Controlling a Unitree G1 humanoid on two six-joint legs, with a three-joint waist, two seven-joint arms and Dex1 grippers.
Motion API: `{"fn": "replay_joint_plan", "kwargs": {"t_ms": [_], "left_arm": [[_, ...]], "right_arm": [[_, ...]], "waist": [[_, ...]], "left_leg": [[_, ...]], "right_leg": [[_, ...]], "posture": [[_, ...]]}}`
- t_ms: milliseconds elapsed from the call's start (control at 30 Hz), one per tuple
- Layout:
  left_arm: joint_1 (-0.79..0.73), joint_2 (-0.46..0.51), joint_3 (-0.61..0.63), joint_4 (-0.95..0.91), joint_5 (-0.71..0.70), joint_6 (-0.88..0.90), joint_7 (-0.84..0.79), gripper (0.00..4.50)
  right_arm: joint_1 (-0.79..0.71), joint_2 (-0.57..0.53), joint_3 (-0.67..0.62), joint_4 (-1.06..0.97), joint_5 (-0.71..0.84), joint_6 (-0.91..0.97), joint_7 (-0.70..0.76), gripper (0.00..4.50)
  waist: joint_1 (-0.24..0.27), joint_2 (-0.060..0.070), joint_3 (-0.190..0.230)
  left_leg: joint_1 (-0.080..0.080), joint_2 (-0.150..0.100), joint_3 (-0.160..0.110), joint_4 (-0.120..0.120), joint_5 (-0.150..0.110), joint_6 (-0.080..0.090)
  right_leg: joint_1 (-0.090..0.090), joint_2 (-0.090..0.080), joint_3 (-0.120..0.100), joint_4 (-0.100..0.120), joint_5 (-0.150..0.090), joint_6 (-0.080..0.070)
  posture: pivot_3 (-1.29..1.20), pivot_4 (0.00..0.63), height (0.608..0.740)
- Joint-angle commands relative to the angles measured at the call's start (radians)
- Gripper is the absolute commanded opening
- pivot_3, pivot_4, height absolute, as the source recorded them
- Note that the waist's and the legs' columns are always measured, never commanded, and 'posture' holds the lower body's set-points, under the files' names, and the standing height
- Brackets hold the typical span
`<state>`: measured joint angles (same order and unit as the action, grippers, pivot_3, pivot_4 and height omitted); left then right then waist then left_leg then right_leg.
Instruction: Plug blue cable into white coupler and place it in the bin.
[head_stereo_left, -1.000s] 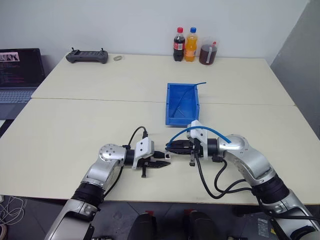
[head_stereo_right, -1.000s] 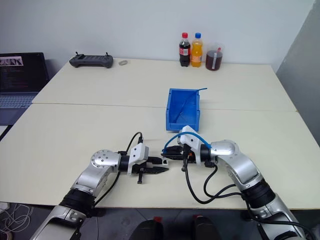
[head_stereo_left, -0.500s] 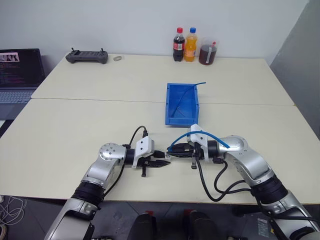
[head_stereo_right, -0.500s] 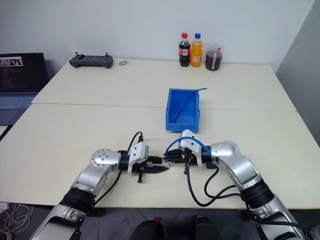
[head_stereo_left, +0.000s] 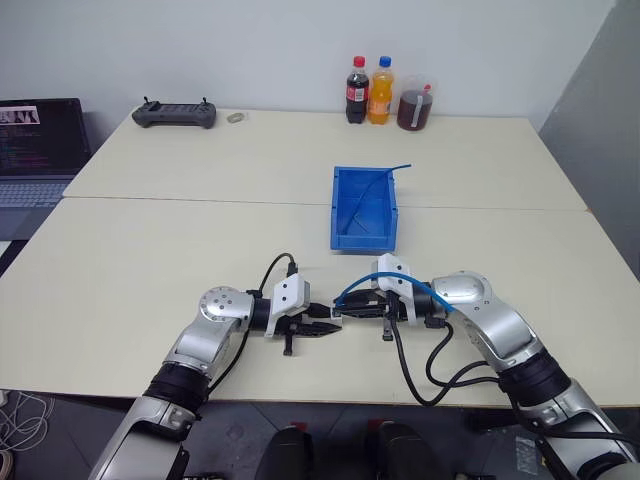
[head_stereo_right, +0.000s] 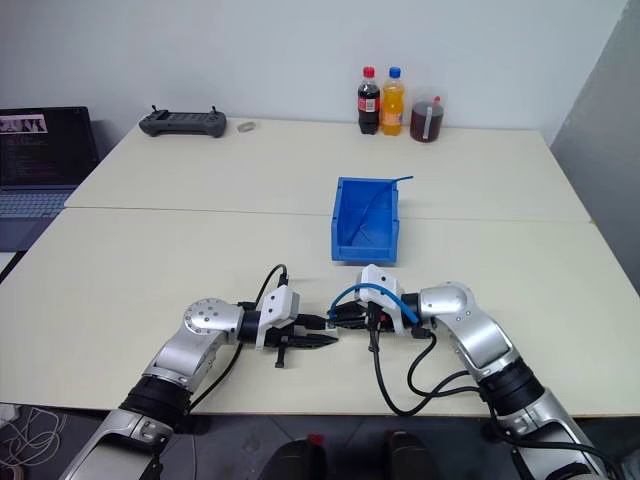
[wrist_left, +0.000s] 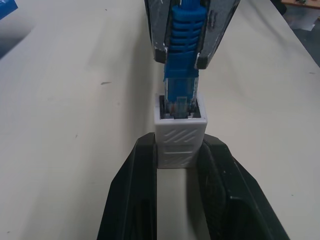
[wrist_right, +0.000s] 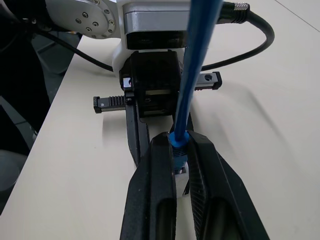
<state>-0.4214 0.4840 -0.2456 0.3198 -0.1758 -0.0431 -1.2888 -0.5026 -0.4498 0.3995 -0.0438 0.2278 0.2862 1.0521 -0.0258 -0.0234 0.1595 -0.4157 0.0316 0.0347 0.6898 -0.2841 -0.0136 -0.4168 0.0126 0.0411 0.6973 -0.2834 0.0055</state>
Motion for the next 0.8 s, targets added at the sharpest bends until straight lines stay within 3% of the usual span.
{"fn": "replay_joint_plan", "kwargs": {"t_ms": [33,800], "left_arm": [[-0.004,-0.002,0.014,-0.051,-0.02,-0.004,0.001,0.78],[0.02,0.013,0.019,-0.089,-0.015,-0.001,0.039,0.78]], "right_arm": [[-0.003,-0.002,0.037,0.027,-0.042,-0.017,0.03,0.1],[-0.009,0.042,0.064,0.142,-0.083,-0.036,0.058,0.1]], "waist": [[0.0,0.0,0.0],[-0.004,0.001,0.0]], "left_leg": [[0.0,0.0,0.0,0.001,0.0,0.0],[0.007,0.001,-0.002,0.003,0.0,0.0]], "right_leg": [[0.001,0.0,0.0,0.0,0.0,0.0],[0.008,0.001,-0.001,0.001,0.0,0.0]], "posture": [[0.0,0.15,0.74],[0.0,0.15,0.74]]}}
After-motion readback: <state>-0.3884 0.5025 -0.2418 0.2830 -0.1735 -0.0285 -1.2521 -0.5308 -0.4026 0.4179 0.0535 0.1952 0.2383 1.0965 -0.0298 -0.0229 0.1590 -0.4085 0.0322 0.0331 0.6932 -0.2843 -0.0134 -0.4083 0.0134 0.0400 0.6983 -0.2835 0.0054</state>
